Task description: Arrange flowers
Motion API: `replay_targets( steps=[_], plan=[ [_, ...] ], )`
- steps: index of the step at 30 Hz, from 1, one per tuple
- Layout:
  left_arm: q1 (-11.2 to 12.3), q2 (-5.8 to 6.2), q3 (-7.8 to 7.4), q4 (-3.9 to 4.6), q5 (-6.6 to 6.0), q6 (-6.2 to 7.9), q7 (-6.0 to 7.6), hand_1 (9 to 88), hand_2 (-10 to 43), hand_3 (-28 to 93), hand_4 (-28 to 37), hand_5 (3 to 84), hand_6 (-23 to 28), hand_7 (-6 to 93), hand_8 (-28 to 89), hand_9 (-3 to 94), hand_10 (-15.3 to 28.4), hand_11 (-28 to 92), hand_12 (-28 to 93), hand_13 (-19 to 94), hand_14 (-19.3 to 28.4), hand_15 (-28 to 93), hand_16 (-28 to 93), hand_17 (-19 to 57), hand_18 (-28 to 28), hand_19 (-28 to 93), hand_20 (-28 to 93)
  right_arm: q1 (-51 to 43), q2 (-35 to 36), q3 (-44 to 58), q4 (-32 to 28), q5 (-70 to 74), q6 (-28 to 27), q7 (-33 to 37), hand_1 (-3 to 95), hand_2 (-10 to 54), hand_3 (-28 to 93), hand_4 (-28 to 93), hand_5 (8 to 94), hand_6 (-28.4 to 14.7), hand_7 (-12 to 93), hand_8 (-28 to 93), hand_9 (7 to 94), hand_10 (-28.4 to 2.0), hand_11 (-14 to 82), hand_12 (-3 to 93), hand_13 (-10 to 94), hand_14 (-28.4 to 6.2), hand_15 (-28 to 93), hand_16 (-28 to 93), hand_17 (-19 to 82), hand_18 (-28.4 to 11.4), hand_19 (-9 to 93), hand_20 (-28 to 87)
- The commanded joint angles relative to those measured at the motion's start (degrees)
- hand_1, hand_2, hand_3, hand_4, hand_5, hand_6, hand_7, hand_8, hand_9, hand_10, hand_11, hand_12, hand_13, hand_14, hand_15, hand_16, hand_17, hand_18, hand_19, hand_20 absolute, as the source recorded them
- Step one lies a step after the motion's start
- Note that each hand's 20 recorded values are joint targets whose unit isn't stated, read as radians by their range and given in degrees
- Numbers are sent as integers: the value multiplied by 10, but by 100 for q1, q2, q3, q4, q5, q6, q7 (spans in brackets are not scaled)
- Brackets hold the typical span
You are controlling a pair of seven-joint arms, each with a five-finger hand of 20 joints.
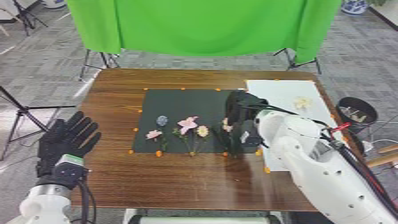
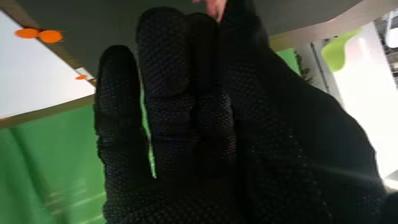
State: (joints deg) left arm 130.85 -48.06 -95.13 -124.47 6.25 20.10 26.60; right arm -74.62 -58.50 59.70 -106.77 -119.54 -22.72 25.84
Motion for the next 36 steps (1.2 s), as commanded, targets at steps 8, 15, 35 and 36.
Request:
replay_targets(
  steps=[8, 15, 35, 36],
  plan=[
    [39, 4, -20, 5, -27, -43, -2, 308, 152, 717, -283, 440, 100, 183, -97, 386, 161, 283, 133, 283, 166, 488, -69, -63, 168, 423, 106, 19, -99, 0, -16, -60, -205, -182, 610, 7, 781, -256, 599, 13, 313, -56, 759, -76, 113, 350, 700, -34, 303, 450, 238, -174, 897, 84],
    [67, 18, -21, -5, -55, -18, 34, 308, 152, 717, -283, 441, 100, 183, -98, 387, 161, 283, 134, 282, 166, 489, -69, -63, 168, 423, 106, -4, -104, 38, -30, 54, -205, -218, 612, 64, 809, -203, 596, 24, 317, -159, 726, -78, 220, 306, 687, -36, 316, 435, 204, -167, 932, 83],
    [62, 12, -50, -8, -50, 16, -7, 308, 157, 718, -283, 444, 100, 184, -98, 390, 161, 284, 134, 284, 166, 492, -69, -63, 169, 423, 106, -74, -102, 112, -57, 405, -88, -168, 512, 107, 862, -188, 621, 26, 496, 14, 691, -99, 198, 242, 645, -63, 283, 389, 229, -146, 823, 69],
    [72, 11, -54, -10, -45, 3, -10, 308, 157, 718, -283, 444, 100, 184, -98, 390, 161, 284, 134, 284, 167, 492, -69, -63, 169, 423, 106, -82, -90, 111, -65, 415, -64, -150, 489, 90, 862, -197, 610, 15, 497, 16, 681, -110, 193, 231, 635, -74, 297, 369, 264, -154, 682, 171]
  ],
)
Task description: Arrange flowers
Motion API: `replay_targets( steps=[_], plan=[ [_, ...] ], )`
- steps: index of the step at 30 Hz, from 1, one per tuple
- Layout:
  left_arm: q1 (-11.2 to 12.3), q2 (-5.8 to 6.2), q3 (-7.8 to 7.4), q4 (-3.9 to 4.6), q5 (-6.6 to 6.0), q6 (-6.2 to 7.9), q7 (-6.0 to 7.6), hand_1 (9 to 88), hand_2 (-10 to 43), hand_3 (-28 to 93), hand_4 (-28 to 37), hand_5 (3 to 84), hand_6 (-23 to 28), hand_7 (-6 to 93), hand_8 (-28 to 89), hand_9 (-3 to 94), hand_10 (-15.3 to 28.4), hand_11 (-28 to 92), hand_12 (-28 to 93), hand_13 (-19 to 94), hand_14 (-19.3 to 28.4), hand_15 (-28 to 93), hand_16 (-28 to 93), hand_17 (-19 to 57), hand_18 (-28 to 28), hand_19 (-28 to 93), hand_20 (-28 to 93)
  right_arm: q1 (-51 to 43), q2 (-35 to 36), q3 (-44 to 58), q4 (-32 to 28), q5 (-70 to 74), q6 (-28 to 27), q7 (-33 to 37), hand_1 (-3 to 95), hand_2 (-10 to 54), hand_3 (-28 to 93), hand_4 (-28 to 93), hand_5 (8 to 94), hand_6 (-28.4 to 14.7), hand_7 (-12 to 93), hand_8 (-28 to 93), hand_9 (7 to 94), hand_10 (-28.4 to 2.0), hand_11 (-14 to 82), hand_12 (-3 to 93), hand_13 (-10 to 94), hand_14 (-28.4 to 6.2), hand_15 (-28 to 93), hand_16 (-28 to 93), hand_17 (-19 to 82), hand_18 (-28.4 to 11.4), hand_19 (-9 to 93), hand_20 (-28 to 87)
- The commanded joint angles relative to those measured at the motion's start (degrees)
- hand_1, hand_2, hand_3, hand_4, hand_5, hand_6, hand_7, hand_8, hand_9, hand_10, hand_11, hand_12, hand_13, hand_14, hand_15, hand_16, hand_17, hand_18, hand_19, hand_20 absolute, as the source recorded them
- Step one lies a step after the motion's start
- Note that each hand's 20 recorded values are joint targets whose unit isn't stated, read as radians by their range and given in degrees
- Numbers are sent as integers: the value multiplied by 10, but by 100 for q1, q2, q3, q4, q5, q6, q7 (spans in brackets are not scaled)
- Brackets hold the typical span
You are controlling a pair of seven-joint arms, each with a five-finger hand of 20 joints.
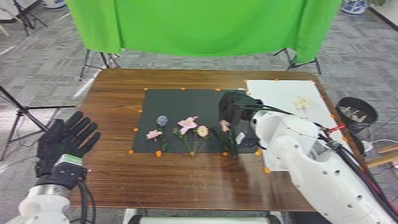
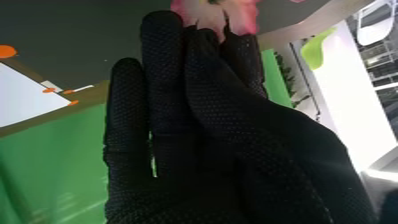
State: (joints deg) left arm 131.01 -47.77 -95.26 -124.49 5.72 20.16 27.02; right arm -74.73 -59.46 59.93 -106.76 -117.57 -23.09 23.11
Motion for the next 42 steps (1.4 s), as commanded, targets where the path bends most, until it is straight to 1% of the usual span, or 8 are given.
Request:
replay_targets(
  steps=[1, 12, 17, 27, 36, 38, 40, 42],
  plan=[
    [61, -23, -46, -12, 16, 2, -66, 308, 157, 718, -283, 444, 101, 184, -98, 390, 161, 284, 134, 285, 166, 492, -69, -63, 169, 424, 106, -84, 10, 106, -76, 228, -48, 133, 467, 78, 859, -208, 603, 5, 485, 9, 672, -120, 193, 217, 627, -86, 311, 348, 280, -161, 614, 211],
    [88, -8, -45, -24, -11, 3, -17, 307, 156, 718, -283, 445, 101, 183, -98, 390, 161, 283, 134, 285, 166, 490, -69, -63, 168, 423, 105, -124, 33, 252, -123, 250, -128, 211, 359, 108, 808, -210, 611, -27, 346, -21, 643, -152, 184, 192, 599, -123, 387, 216, 271, -183, 602, 232],
    [57, 11, 8, -23, -30, -34, 52, 307, 156, 718, -283, 445, 101, 182, -98, 390, 161, 283, 134, 285, 166, 491, -69, -63, 169, 423, 106, -142, 366, 435, -138, -29, 832, 468, 299, 136, 826, -204, 564, -23, 280, -115, 595, -157, 179, 186, 574, -128, 400, 202, 268, -189, 618, 221],
    [-10, 62, 56, -59, -5, -70, 133, 306, 154, 719, -283, 443, 100, 181, -97, 388, 162, 279, 134, 284, 167, 489, -70, -63, 168, 422, 105, 618, 1200, 690, 900, -156, 1035, 1400, 243, 58, 835, -225, 411, -67, 193, -123, 380, -202, 121, 166, 304, -191, 321, 138, 169, -203, 568, 174],
    [-227, -14, 263, -19, -21, -105, 93, 307, 153, 719, -283, 443, 100, 180, -96, 388, 162, 280, 136, 284, 166, 488, -68, -63, 168, 421, 106, 1578, 1330, 216, 2175, 555, 82, 1482, 245, 24, 811, -235, 325, -67, 166, -118, 277, -189, 77, 136, 197, -197, 224, 110, 122, -213, 464, 130],
    [-272, -13, 300, -17, -253, -241, 160, 307, 153, 719, -283, 443, 100, 181, -96, 388, 162, 280, 135, 284, 166, 488, -68, -63, 168, 421, 106, 1685, 1299, 189, 2358, 794, -171, 1525, 264, 6, 811, -240, 323, -64, 165, -118, 272, -182, 73, 131, 198, -196, 217, 108, 126, -224, 456, 126],
    [-326, -15, 330, -5, -51, -154, 77, 307, 153, 718, -283, 443, 100, 180, -97, 389, 162, 281, 136, 284, 166, 488, -68, -63, 168, 422, 106, 1731, 1245, 237, 2520, 1056, -452, 1557, 280, 1, 813, -252, 324, -60, 167, -119, 273, -176, 76, 125, 208, -195, 220, 108, 138, -234, 454, 125],
    [-318, 8, 355, 1, -104, -221, 99, 307, 153, 719, -283, 442, 100, 181, -96, 388, 162, 282, 136, 284, 166, 488, -68, -63, 168, 422, 106, 1712, 1200, 252, 2634, 1103, -609, 1501, 288, -1, 816, -259, 322, -57, 170, -121, 273, -171, 78, 121, 214, -193, 221, 106, 146, -237, 454, 124]
  ],
)
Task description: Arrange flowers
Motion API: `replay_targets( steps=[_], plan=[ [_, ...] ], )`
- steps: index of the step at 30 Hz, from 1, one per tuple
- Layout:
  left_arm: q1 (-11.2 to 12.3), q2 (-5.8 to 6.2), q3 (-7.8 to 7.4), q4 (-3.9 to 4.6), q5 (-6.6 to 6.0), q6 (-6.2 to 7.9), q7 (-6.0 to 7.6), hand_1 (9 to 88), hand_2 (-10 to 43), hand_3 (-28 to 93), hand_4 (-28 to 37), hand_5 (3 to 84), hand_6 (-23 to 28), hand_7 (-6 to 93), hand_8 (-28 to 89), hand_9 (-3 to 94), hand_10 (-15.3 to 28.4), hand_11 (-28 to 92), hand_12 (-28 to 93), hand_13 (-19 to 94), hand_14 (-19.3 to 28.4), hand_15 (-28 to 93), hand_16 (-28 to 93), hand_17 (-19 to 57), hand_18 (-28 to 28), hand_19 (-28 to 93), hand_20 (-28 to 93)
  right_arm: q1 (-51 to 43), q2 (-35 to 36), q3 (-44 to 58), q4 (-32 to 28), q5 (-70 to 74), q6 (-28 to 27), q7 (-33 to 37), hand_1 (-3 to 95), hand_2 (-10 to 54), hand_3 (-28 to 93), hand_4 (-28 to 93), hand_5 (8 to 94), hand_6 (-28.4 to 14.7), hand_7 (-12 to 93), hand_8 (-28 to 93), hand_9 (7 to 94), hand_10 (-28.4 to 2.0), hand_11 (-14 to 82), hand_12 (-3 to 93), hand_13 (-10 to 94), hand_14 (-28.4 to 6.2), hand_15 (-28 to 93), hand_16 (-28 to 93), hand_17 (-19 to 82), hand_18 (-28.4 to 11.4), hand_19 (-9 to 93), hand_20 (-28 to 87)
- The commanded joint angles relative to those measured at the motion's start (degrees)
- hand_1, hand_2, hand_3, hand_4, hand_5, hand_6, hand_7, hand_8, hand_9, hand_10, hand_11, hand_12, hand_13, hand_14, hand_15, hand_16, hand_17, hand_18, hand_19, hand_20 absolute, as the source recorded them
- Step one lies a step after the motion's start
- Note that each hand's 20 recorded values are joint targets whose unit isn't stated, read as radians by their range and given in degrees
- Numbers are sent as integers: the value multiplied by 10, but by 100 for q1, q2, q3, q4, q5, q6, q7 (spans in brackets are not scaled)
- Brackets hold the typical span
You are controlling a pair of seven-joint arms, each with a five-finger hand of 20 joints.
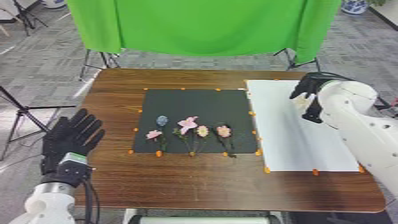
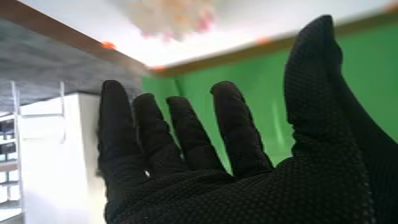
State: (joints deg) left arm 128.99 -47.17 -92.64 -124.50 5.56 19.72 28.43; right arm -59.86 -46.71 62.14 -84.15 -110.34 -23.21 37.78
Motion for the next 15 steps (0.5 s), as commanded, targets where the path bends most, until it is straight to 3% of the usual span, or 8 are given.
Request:
replay_targets(
  steps=[1, 6, 9, 10, 15],
  plan=[
    [-148, -84, 83, 10, -62, -157, -104, 307, 153, 718, -283, 442, 100, 181, -96, 389, 161, 282, 136, 284, 166, 488, -68, -63, 168, 421, 106, 209, -86, -10, 425, 293, -556, -27, 294, -2, 817, -261, 321, -55, 171, -122, 272, -168, 79, 120, 216, -191, 222, 106, 149, -239, 454, 125],
    [-174, -85, 83, 25, -41, -156, -147, 308, 153, 718, -283, 442, 100, 182, -97, 389, 162, 282, 135, 284, 165, 489, -67, -63, 168, 421, 106, -137, -54, -74, 408, 157, -82, -262, 344, -19, 836, -275, 353, -42, 208, -142, 308, -152, 112, 112, 270, -174, 242, 100, 190, -238, 467, 122],
    [-214, -104, 108, 31, -64, -118, -177, 308, 153, 718, -283, 442, 100, 182, -97, 389, 162, 282, 135, 284, 166, 488, -68, -63, 168, 421, 106, -290, -86, -59, 391, 63, -177, -259, 397, -47, 841, -281, 425, -22, 248, -171, 410, -123, 149, 104, 389, -147, 266, 98, 262, -222, 483, 125],
    [-222, -90, 129, 16, -126, -30, -151, 308, 153, 718, -283, 442, 100, 182, -97, 389, 162, 282, 135, 284, 166, 488, -68, -63, 168, 421, 107, -317, -119, -70, 405, 39, -154, -224, 410, -55, 840, -281, 443, -18, 251, -175, 435, -117, 154, 106, 422, -140, 274, 103, 279, -216, 490, 131],
    [-188, -105, 117, 26, -109, -22, -150, 309, 157, 717, -283, 450, 102, 186, -97, 403, 164, 294, 139, 291, 169, 498, -67, -62, 168, 424, 108, -497, -166, -99, 312, -155, -226, -230, 479, -93, 817, -282, 521, -7, 284, -178, 567, -122, 222, 166, 562, -108, 360, 160, 337, -186, 595, 185]
  ],
)
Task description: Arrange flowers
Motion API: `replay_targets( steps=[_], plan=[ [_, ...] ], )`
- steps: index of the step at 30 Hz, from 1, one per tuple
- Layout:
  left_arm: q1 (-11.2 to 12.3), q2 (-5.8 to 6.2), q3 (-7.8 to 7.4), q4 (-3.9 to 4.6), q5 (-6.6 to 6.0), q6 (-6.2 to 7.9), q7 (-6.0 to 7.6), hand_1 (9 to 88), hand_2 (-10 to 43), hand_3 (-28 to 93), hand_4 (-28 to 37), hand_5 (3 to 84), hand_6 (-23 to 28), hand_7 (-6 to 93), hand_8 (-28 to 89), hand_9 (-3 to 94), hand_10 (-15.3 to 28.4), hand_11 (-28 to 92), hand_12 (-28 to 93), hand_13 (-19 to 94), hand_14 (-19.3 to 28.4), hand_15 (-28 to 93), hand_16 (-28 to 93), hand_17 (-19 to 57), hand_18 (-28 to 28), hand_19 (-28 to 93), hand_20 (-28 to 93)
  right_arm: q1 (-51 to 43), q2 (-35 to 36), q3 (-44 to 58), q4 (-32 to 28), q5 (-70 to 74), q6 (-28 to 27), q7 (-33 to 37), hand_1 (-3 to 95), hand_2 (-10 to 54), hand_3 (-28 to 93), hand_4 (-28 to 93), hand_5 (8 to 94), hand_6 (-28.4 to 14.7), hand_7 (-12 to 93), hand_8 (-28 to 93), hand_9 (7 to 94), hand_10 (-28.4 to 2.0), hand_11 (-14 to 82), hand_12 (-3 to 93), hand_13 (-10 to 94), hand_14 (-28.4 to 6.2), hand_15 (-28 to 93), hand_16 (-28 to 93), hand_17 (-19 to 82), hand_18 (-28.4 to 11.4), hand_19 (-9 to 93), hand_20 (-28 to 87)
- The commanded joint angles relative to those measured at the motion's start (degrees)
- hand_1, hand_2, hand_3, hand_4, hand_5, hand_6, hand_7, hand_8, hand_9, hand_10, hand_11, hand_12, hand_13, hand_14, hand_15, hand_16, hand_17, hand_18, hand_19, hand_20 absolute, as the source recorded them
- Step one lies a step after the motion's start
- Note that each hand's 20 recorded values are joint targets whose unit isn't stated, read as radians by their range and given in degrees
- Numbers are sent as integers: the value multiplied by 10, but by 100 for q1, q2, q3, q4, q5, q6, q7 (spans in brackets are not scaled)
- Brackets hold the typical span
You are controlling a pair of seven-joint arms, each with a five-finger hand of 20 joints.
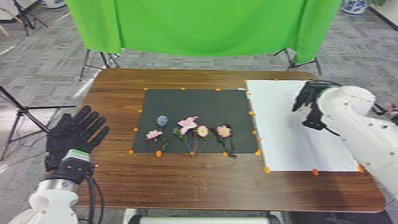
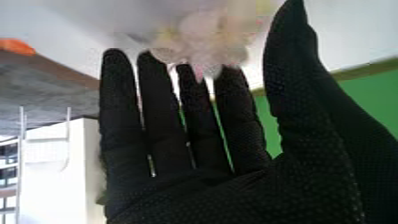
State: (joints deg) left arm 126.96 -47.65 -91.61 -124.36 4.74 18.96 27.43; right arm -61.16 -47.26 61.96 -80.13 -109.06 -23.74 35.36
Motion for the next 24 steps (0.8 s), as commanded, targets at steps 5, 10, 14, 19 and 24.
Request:
replay_targets(
  steps=[5, 10, 14, 19, 24],
  plan=[
    [24, -55, 35, 8, -43, 50, -17, 309, 159, 718, -283, 452, 103, 188, -98, 403, 165, 300, 139, 292, 169, 501, -69, -61, 168, 425, 108, -612, -85, -96, -258, -467, 130, -116, 576, -95, 722, -282, 554, 4, 399, -101, 650, -84, 215, 384, 622, -53, 397, 356, 376, -167, 694, 230],
    [32, -80, 31, 2, -28, 57, -22, 309, 159, 718, -283, 452, 104, 188, -98, 403, 165, 300, 137, 292, 169, 503, -71, -62, 168, 427, 108, -960, 5, 16, -594, -570, 560, -273, 620, -95, 698, -282, 588, 10, 515, -45, 721, -69, 234, 469, 679, -39, 409, 409, 402, -152, 726, 246],
    [32, -102, 0, 18, 6, 39, -88, 309, 159, 719, -283, 452, 103, 189, -99, 402, 164, 300, 136, 290, 169, 504, -72, -61, 168, 427, 107, -1298, 173, 237, -1158, -598, 701, -380, 622, -95, 700, -283, 606, 12, 517, -43, 742, -67, 224, 478, 690, -36, 398, 418, 404, -152, 737, 249],
    [59, -75, -49, 27, 10, 13, -112, 308, 160, 720, -283, 452, 103, 189, -99, 401, 164, 300, 136, 290, 169, 503, -73, -61, 168, 427, 106, -1684, 264, 469, -2019, -459, 717, -432, 609, -95, 708, -283, 610, 4, 493, -47, 744, -72, 199, 466, 686, -39, 385, 414, 407, -155, 722, 243],
    [141, -87, -119, 5, 30, 10, -131, 308, 160, 718, -283, 451, 103, 190, -99, 402, 164, 300, 135, 289, 169, 503, -73, -62, 168, 427, 106, -1920, 147, 565, -2687, -322, 643, -565, 602, -95, 710, -283, 611, 1, 482, -46, 742, -76, 188, 462, 683, -42, 380, 413, 405, -157, 719, 244]
  ],
)
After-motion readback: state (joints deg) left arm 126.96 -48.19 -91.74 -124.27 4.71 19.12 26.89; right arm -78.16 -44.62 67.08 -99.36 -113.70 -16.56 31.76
